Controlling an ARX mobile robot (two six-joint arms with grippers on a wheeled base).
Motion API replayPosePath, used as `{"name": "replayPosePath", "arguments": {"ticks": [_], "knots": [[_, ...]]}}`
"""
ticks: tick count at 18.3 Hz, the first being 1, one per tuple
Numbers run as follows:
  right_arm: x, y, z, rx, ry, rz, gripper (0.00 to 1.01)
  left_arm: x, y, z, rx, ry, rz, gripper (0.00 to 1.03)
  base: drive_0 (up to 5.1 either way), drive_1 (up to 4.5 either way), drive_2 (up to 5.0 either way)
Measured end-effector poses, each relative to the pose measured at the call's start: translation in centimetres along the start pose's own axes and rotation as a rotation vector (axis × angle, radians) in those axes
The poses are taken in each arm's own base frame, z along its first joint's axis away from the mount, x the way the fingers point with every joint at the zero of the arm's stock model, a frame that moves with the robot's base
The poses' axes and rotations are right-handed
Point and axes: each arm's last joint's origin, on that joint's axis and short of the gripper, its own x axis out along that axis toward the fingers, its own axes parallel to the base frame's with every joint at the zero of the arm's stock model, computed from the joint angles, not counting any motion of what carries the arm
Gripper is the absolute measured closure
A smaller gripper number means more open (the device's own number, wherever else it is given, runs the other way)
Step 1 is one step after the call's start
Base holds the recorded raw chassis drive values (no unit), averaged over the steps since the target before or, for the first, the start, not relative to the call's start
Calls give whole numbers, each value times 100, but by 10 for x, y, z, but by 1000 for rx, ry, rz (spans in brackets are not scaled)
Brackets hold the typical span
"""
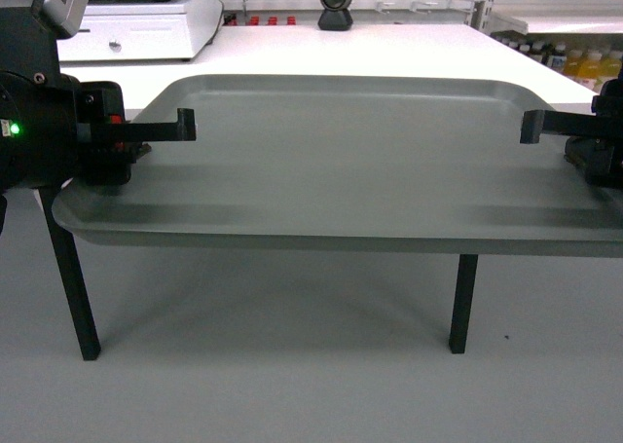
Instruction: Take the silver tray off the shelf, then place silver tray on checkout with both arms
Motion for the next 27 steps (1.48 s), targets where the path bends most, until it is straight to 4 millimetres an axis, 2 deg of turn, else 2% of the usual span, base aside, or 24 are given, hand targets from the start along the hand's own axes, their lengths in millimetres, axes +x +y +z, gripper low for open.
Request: {"name": "replayPosePath", "arguments": {"ticks": [8, 27], "knots": [[0, 0, 0, 0, 1, -1, 98, 0, -1, 0, 0, -3, -2, 99, 0, 28, -27], [0, 0, 0, 1, -2, 1, 98, 0, -1, 0, 1, -4, -3, 99, 1, 434, -432]]}}
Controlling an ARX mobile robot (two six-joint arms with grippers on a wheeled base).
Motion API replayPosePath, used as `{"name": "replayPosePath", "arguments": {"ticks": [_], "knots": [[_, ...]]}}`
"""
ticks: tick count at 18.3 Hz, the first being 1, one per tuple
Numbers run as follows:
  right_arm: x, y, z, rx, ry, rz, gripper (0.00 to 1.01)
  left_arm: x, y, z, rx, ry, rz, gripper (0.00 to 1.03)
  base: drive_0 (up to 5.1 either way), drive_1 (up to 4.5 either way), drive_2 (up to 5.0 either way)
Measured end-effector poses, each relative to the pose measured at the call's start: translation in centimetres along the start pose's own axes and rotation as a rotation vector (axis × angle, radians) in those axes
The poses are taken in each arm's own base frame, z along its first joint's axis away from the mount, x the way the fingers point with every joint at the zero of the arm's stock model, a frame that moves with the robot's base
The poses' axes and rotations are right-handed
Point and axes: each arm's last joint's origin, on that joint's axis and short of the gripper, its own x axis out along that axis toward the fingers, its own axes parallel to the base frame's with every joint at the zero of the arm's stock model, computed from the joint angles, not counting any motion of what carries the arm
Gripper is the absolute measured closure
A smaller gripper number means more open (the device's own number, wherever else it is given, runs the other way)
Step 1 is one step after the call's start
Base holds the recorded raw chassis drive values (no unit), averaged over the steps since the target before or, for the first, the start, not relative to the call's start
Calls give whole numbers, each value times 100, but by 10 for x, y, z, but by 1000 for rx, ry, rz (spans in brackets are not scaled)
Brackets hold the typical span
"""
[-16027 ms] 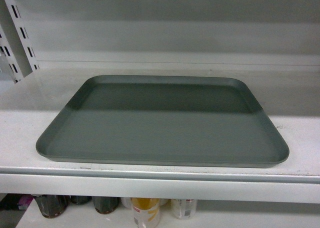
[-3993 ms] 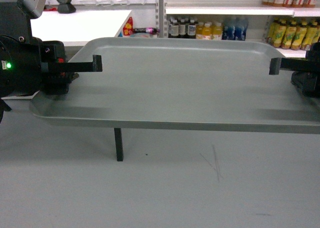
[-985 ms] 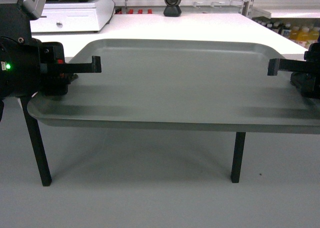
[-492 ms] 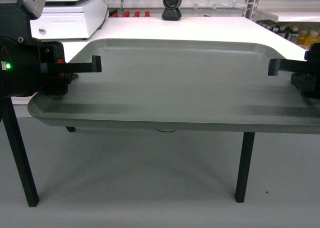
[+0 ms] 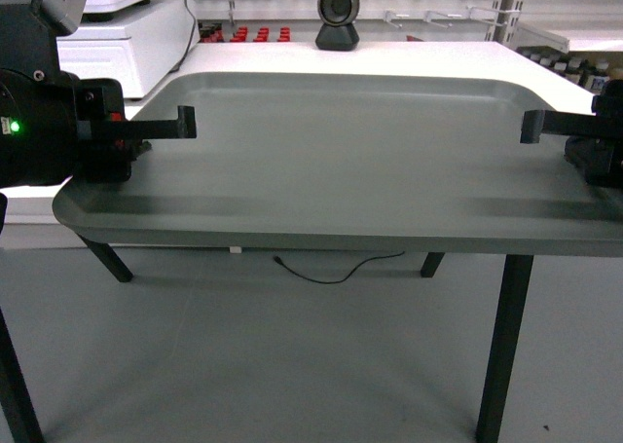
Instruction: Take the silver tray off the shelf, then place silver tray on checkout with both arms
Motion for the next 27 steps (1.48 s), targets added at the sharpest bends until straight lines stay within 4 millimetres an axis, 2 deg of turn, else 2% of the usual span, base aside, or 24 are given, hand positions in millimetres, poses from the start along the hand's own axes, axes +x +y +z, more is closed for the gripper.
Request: {"name": "replayPosePath", "arguments": {"ticks": [10, 23, 25, 27], "knots": [[0, 0, 0, -1, 6, 1, 98, 0, 0, -1, 1, 6, 1, 99, -8, 425, -442], [0, 0, 1, -5, -33, -4, 98, 0, 0, 0, -1, 3, 0, 99, 0, 0, 0], [4, 3, -1, -24, -163, -20, 98, 4, -11, 4, -2, -4, 155, 99, 0, 0, 0], [11, 1, 0, -41, -157, -36, 98, 13, -19, 6, 16, -9, 246, 99, 0, 0, 0]]}}
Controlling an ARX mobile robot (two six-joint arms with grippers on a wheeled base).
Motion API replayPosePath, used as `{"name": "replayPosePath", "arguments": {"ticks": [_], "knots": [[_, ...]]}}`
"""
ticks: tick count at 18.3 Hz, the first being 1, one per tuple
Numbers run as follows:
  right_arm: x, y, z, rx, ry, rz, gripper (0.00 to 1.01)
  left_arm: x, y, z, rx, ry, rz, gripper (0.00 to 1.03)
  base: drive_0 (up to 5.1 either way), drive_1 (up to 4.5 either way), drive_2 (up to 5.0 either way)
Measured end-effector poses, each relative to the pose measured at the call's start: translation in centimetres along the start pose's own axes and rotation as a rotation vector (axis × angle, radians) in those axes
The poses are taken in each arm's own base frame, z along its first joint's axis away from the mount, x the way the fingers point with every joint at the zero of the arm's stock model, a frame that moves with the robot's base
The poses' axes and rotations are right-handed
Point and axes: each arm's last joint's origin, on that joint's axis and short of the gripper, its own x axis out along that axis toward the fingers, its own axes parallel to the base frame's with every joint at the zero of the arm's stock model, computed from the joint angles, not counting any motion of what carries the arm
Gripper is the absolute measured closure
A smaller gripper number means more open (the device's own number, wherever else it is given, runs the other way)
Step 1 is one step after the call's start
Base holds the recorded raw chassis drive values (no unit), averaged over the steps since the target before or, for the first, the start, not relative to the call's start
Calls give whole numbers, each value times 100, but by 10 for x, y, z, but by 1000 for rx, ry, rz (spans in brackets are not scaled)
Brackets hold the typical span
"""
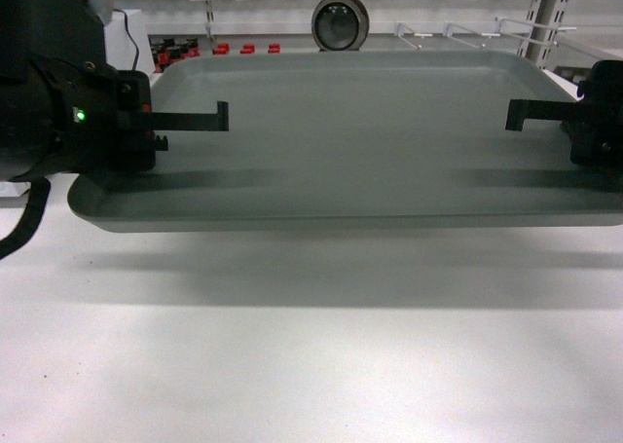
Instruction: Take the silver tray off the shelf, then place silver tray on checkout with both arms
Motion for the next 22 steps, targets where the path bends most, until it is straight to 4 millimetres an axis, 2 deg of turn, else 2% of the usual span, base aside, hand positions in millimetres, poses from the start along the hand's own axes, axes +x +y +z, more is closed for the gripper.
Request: {"name": "replayPosePath", "arguments": {"ticks": [7, 10, 13, 17, 18, 19, 22], "knots": [[44, -14, 1, -53, 88, -30, 98, 38, -23, -3, 15, 64, 11, 99, 0, 0, 0], [61, -17, -9, -63, 148, -45, 98, 50, -29, -9, 25, 90, 12, 99, 0, 0, 0], [69, -18, -23, -63, 190, -47, 98, 53, -30, -14, 33, 108, 15, 99, 0, 0, 0], [72, -18, -26, -76, 187, -46, 98, 56, -31, -18, 14, 133, 21, 99, 0, 0, 0], [73, -18, -28, -118, 188, -67, 76, 56, -30, -18, -18, 132, 64, 81, 0, 0, 0], [73, -21, -27, -128, 180, -82, 60, 56, -26, -17, -51, 128, 79, 65, 0, 0, 0], [74, -24, -27, -130, 173, -101, 37, 57, -22, -16, -93, 115, 87, 43, 0, 0, 0]]}}
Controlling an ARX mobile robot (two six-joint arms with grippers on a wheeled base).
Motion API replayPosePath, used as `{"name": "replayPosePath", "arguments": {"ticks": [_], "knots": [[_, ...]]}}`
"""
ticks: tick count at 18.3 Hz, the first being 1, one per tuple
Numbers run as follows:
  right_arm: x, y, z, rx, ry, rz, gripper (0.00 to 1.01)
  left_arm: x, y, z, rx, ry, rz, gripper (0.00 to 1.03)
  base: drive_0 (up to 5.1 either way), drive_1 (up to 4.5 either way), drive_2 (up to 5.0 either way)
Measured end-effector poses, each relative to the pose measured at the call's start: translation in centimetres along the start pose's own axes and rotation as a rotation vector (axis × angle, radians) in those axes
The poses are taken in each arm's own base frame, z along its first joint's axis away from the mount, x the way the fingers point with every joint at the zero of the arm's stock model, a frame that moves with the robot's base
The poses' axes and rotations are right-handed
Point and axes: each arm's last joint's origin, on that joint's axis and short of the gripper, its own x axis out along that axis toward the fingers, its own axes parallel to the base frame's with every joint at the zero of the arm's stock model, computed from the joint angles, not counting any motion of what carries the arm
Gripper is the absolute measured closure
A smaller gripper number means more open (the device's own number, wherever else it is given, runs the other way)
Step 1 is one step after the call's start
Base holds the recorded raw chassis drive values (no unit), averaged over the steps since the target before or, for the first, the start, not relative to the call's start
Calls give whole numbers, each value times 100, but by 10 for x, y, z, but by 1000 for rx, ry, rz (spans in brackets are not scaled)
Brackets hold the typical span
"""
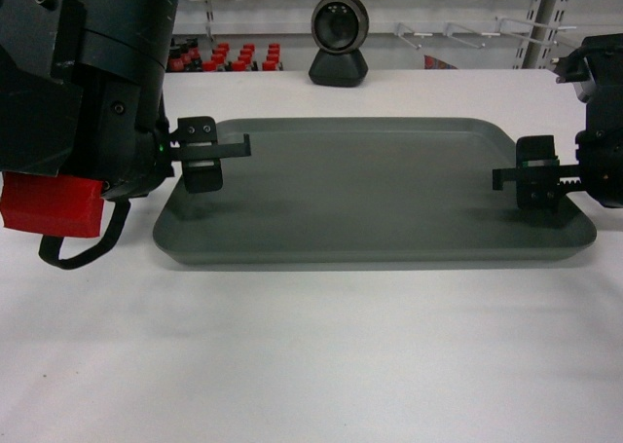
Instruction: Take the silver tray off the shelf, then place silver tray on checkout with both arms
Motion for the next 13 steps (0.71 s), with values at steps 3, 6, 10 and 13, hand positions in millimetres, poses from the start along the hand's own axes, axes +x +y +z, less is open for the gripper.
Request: {"name": "replayPosePath", "arguments": {"ticks": [3, 6, 10, 13], "knots": [[1, -3, 0, 4, -5, -9, 10, -2, 2, 6, -44, -21, -14, 16, 0, 0, 0], [0, -2, 2, 8, -18, 3, 2, -6, 1, 10, -56, -37, -38, 3, 0, 0, 0], [-7, -2, 7, 65, -68, 59, 3, -21, 3, 23, -108, -93, -83, 5, 0, 0, 0], [-34, -10, 44, 150, -219, 79, 3, -50, 13, 52, -169, -205, -117, 5, 0, 0, 0]]}}
